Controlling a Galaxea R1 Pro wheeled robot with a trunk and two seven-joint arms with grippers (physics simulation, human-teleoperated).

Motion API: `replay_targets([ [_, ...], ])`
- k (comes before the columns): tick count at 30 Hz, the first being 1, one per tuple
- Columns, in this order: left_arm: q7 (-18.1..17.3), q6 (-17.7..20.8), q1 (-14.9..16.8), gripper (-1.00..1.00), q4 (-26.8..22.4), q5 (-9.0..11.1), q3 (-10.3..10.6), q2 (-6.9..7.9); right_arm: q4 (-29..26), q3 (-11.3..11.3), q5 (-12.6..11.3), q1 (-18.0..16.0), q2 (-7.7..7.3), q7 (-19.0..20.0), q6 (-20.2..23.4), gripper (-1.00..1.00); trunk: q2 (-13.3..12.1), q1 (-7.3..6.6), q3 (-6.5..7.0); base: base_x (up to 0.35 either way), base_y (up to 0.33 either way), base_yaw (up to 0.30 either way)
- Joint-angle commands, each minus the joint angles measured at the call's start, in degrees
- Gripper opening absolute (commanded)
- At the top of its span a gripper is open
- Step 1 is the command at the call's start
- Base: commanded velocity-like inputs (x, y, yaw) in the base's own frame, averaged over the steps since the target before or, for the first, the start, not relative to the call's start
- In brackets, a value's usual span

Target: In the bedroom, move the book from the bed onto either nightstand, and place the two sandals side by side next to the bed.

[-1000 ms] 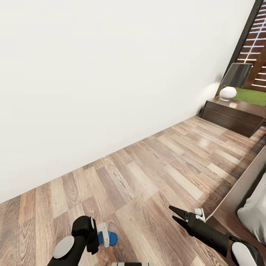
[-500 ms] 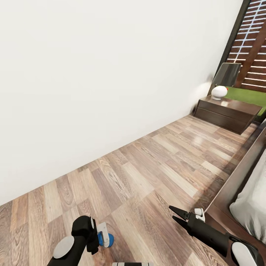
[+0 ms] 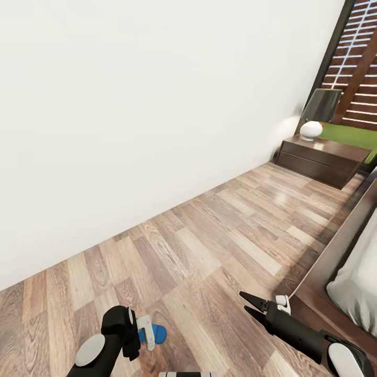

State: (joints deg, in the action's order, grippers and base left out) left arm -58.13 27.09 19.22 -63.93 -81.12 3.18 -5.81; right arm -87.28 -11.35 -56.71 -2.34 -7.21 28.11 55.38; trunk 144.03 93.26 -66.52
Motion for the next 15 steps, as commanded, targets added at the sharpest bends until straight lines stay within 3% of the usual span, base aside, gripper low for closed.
replay_targets([
  [1, -0.31, 0.51, 0.03, 1.0, -0.06, -0.18, 0.07, 0.0, 0.0, -0.08, 0.28, -0.03, 0.01, 0.37, 0.26, 1.0, 0.02, -0.01, -0.05, -0.003, 0.02, 0.0],
  [10, -0.31, 0.59, 0.03, 1.0, -0.06, -0.18, 0.07, -0.02, 0.0, -0.08, 0.26, -0.03, -0.03, 0.37, 0.26, 1.0, 0.02, -0.01, -0.05, -0.001, 0.203, 0.0],
  [15, -0.31, 0.54, 0.03, 1.0, -0.06, -0.18, 0.07, -0.05, 0.0, -0.08, 0.21, -0.03, -0.02, 0.39, 0.26, 1.0, 0.02, -0.01, -0.05, 0.0, 0.077, 0.0],
])
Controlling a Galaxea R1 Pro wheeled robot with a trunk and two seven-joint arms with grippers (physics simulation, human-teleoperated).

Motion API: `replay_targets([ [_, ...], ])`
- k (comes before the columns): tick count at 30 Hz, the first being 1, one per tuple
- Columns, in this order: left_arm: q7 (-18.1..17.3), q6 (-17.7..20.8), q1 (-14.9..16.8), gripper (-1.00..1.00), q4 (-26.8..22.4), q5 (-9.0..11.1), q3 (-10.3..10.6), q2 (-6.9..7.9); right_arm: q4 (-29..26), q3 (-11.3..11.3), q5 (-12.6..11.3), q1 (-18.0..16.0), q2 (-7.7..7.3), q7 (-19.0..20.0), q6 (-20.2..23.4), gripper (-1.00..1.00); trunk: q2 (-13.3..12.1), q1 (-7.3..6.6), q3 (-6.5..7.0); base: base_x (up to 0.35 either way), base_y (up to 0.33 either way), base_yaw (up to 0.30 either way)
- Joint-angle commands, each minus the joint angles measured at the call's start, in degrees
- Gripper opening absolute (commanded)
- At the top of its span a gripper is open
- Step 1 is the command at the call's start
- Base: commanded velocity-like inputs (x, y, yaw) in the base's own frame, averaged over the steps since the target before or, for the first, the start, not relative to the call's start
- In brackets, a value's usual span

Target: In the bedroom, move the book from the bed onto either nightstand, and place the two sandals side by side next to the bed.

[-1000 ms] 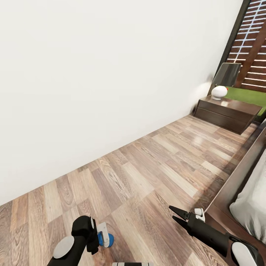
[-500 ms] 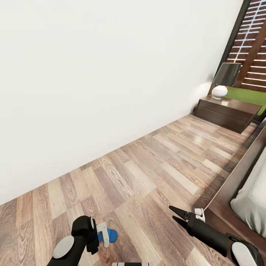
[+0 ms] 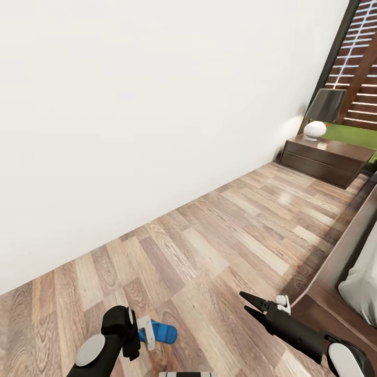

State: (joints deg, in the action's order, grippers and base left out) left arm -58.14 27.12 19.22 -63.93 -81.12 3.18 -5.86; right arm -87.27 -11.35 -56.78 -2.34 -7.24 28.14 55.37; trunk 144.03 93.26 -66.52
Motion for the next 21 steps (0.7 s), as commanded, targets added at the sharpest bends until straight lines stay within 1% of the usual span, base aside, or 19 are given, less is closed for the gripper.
replay_targets([
  [1, -0.31, 0.5, 0.03, 1.0, -0.06, -0.18, 0.07, -0.01, 0.0, -0.08, 0.3, -0.03, -0.01, 0.37, 0.26, 1.0, 0.02, -0.01, -0.05, 0.0, 0.027, 0.0],
  [5, -0.31, 0.5, 0.03, 1.0, -0.06, -0.18, 0.07, -0.02, 0.0, -0.08, 0.28, -0.03, -0.02, 0.35, 0.26, 1.0, 0.02, -0.01, -0.05, 0.0, 0.012, 0.0],
  [9, -0.19, 0.48, 0.03, 1.0, -0.06, -0.18, 0.09, -0.02, -0.02, -0.3, 0.27, -0.03, -0.08, 0.4, 0.26, 1.0, 0.02, -0.01, -0.05, 0.0, 0.002, -0.144],
  [11, -0.16, 0.48, 0.03, 1.0, -0.06, -0.18, 0.12, -0.06, -0.01, -0.64, 0.27, -0.03, -0.62, 0.41, 0.26, 1.0, 0.02, -0.01, -0.05, 0.0, 0.001, -0.226],
  [12, -0.15, 0.48, 0.03, 1.0, -0.06, -0.18, 0.12, -0.08, -0.01, -0.85, 0.25, -0.03, -1.37, 0.42, 0.26, 1.0, 0.02, -0.01, -0.05, 0.0, 0.0, -0.25],
  [13, -0.15, 0.48, 0.03, 1.0, -0.06, -0.18, 0.13, -0.07, -0.01, -0.92, 0.19, -0.03, -1.78, 0.42, 0.26, 1.0, 0.02, -0.01, -0.05, 0.0, 0.0, -0.256],
  [14, -0.14, 0.48, 0.03, 1.0, -0.06, -0.18, 0.14, -0.05, -0.01, -1.03, -0.17, -0.03, -2.49, 0.42, 0.26, 1.0, 0.02, -0.01, -0.05, 0.0, 0.0, -0.265],
  [15, -0.14, 0.48, 0.03, 1.0, -0.06, -0.18, 0.14, -0.05, 0.0, -1.07, -0.47, -0.02, -2.76, 0.42, 0.26, 1.0, 0.02, -0.01, -0.05, 0.0, 0.0, -0.268],
  [17, -0.14, 0.48, 0.03, 1.0, -0.11, -0.18, 0.15, -0.03, 0.0, -1.16, -2.21, -0.03, -3.45, 0.42, 0.26, 1.0, 0.02, -0.01, -0.05, 0.0, 0.0, -0.274],
  [19, -0.14, 0.48, 0.03, 1.0, -0.13, -0.18, 0.14, -0.03, 0.0, -1.19, -3.38, -0.03, -3.68, 0.42, 0.26, 1.0, 0.02, -0.01, -0.05, 0.0, 0.0, -0.278],
  [21, -0.14, 0.48, 0.03, 1.0, -0.13, -0.18, 0.14, -0.03, 0.0, -1.21, -4.04, -0.03, -3.8, 0.42, 0.26, 1.0, 0.02, -0.01, -0.05, 0.0, 0.0, -0.279],
])
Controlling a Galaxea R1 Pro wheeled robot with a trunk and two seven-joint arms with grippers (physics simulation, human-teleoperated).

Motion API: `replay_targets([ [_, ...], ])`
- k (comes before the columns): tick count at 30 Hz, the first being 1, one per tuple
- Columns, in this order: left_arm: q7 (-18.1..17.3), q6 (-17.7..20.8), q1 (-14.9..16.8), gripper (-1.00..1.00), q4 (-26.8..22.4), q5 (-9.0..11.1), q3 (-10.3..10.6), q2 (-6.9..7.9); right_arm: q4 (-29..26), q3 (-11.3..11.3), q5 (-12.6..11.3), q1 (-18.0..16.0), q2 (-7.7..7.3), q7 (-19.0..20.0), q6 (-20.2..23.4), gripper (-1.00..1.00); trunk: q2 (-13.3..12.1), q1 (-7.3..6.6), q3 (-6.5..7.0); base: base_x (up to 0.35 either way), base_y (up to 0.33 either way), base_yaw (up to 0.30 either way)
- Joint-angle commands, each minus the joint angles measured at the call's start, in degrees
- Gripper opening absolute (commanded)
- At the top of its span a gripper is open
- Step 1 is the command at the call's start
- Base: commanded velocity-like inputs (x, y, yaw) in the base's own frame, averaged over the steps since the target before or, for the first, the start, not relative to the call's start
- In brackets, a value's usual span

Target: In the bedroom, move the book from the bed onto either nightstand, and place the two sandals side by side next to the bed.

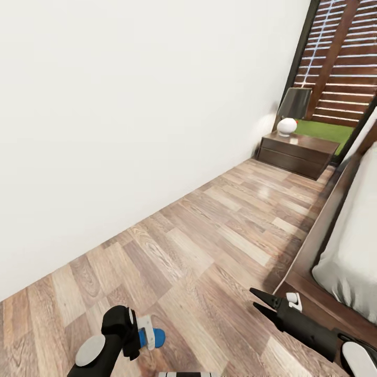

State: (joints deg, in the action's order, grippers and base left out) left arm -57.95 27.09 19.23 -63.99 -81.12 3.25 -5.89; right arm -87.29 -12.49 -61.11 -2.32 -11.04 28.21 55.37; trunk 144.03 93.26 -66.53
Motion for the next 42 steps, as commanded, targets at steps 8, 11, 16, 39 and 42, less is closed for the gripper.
replay_targets([
  [8, 0.01, 0.51, 0.01, 1.0, -0.12, -0.17, 0.04, -0.05, 0.01, -0.08, -0.36, -0.05, -0.11, 0.3, 0.26, 1.0, 0.02, -0.01, -0.05, 0.0, 0.0, -0.189],
  [11, 1.29, 0.51, 0.01, 1.0, -0.66, -0.17, 0.06, -0.04, 0.01, -0.08, -0.39, -0.05, -0.12, 0.28, 0.26, 1.0, 0.02, -0.01, -0.05, 0.0, 0.0, -0.036],
  [16, 6.14, 0.51, 0.24, 1.0, -1.21, -0.19, 0.02, -0.03, 0.01, -0.05, -0.41, -0.05, -0.12, 0.26, 0.26, 1.0, 0.02, -0.01, -0.05, 0.0, 0.0, -0.01],
  [39, 17.11, 0.51, 3.18, 1.0, 4.88, -0.18, 5.33, 0.04, 0.01, -0.07, -0.42, -0.05, -0.12, 0.26, 0.26, 1.0, 0.02, -0.01, -0.05, 0.0, 0.0, 0.0],
  [42, 13.51, 0.42, 3.18, 1.0, 4.88, -0.07, 5.27, 0.11, 0.01, -0.07, -0.42, -0.05, -0.12, 0.26, 0.26, 1.0, 0.02, -0.01, -0.05, 0.0, 0.0, 0.0],
])
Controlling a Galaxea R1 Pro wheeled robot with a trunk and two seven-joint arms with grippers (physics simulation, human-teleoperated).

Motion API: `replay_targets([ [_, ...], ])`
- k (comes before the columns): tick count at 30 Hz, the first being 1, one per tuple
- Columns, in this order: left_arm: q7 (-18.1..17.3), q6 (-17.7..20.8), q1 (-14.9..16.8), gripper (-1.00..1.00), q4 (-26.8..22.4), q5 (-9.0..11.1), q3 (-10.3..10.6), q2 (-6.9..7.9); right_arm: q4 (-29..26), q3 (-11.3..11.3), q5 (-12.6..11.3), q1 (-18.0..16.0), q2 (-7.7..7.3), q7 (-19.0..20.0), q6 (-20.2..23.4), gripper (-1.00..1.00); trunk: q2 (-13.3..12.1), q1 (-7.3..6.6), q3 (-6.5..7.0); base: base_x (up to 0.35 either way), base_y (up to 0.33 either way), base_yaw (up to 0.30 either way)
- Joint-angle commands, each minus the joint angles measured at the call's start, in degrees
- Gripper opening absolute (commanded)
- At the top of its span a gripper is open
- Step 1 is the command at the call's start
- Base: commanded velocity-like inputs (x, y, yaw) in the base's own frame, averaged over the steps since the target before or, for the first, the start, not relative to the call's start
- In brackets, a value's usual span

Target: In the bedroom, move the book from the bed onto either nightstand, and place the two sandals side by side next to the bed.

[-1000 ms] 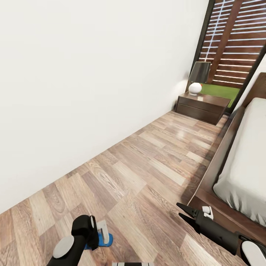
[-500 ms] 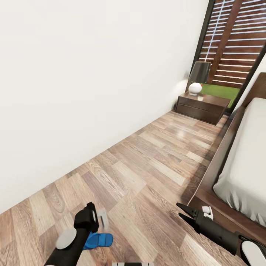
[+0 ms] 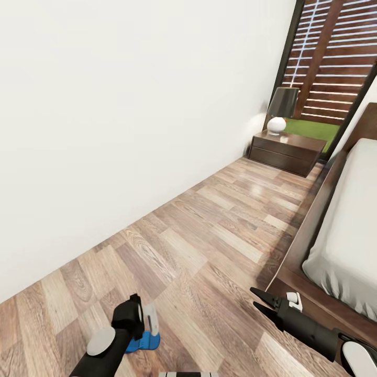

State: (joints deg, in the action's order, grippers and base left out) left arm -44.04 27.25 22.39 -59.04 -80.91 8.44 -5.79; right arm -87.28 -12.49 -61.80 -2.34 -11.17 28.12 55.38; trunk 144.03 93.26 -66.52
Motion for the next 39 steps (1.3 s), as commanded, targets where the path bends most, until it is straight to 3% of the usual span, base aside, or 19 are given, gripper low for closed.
replay_targets([
  [1, -2.12, 0.16, 0.03, 1.0, -0.08, -0.28, 0.05, 0.1, 0.01, -0.08, 0.28, -0.04, 0.0, 0.36, 0.26, 1.0, 0.02, -0.01, -0.05, 0.0, 0.0, 0.0],
  [7, -5.74, -0.85, 0.03, 1.0, -0.11, -0.22, -0.06, 0.65, 0.01, -0.08, 0.28, -0.04, 0.0, 0.36, 0.26, 1.0, 0.02, -0.01, -0.05, 0.0, 0.0, 0.0],
  [21, -6.17, -0.82, 0.03, 1.0, -0.27, -0.21, -0.17, 0.7, 0.01, -0.06, 0.28, -0.04, 0.0, 0.36, 0.26, 1.0, 0.02, -0.01, -0.05, 0.0, 0.0, 0.0],
  [39, -6.01, -0.62, 0.03, 1.0, -0.33, -0.39, -0.05, 0.63, 0.01, 0.02, 0.28, -0.03, 0.04, 0.36, 0.26, 1.0, 0.26, 0.45, -4.04, 0.0, 0.0, 0.0],
])
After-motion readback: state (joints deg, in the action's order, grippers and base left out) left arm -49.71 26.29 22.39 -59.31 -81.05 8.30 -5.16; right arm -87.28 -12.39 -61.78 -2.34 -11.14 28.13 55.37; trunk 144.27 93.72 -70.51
